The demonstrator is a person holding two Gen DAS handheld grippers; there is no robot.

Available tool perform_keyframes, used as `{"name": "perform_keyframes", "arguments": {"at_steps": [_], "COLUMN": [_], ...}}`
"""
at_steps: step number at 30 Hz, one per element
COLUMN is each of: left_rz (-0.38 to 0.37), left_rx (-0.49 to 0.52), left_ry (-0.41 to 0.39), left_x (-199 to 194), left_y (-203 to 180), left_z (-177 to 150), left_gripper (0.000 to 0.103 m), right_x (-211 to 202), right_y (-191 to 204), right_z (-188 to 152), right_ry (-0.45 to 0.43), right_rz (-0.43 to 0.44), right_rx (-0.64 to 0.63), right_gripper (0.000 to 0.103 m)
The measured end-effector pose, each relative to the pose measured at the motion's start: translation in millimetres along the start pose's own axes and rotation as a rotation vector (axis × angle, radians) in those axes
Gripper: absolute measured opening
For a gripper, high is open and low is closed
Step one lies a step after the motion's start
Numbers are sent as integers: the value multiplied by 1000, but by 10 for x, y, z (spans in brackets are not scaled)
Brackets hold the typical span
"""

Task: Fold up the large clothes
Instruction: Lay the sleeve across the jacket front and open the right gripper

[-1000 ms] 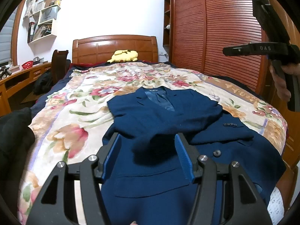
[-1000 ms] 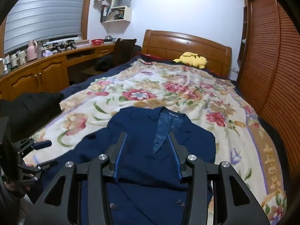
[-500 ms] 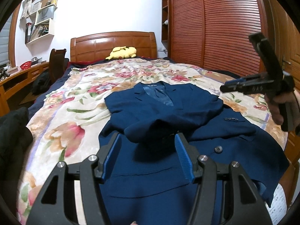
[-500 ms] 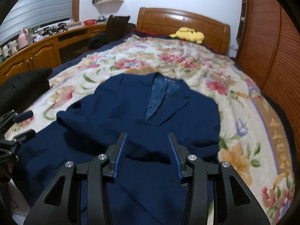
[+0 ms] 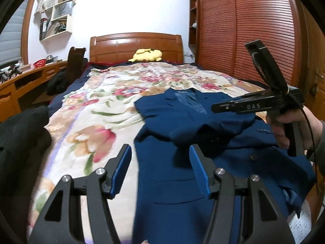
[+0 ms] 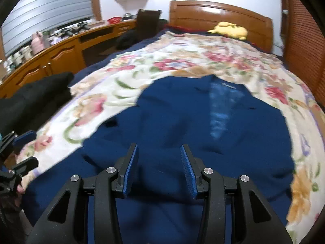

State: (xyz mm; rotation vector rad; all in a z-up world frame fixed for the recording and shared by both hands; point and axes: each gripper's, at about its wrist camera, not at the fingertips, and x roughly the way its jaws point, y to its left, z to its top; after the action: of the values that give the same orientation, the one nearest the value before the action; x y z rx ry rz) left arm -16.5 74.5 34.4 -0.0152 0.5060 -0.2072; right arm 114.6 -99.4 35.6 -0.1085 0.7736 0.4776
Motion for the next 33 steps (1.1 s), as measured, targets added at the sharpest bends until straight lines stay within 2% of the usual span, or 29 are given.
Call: {"name": "perform_keyframes", "arguments": {"at_steps": [8,15,17,19,20,24,28,33], "left_rz": [20,24,23,22,21,14,5,-13], "left_rx": [-21,-35,-34,-34,-34,-35,-31,-22], "left_ry": [-2,-4,-5,-6,-7,-8,-9,-6], "left_x": [-76,-90,-91,-85,-83,-67,-59,-35], "left_y": [186,259,250,237,234,215,179,99], "left_z": [-44,-67,-62,-61,-61,-57,-58,-59], "left_gripper": [58,58,58,58,58,58,58,58], "right_x": [238,442,442,440,426,276,5,-328], "right_y": [478,628,607,586,578,560,532,439], "right_z": [78,-104,-184,-250,-297,-463,-618,-923], "right_ry": [54,159,169,176,179,145,82,37], "right_rz": [116,75,69,70,66,67,78,41], "right_rx": [-49,-106,-117,-127,-134,-144,-109,-53], "right_gripper": [43,43,35,16,12,6,6,6]}}
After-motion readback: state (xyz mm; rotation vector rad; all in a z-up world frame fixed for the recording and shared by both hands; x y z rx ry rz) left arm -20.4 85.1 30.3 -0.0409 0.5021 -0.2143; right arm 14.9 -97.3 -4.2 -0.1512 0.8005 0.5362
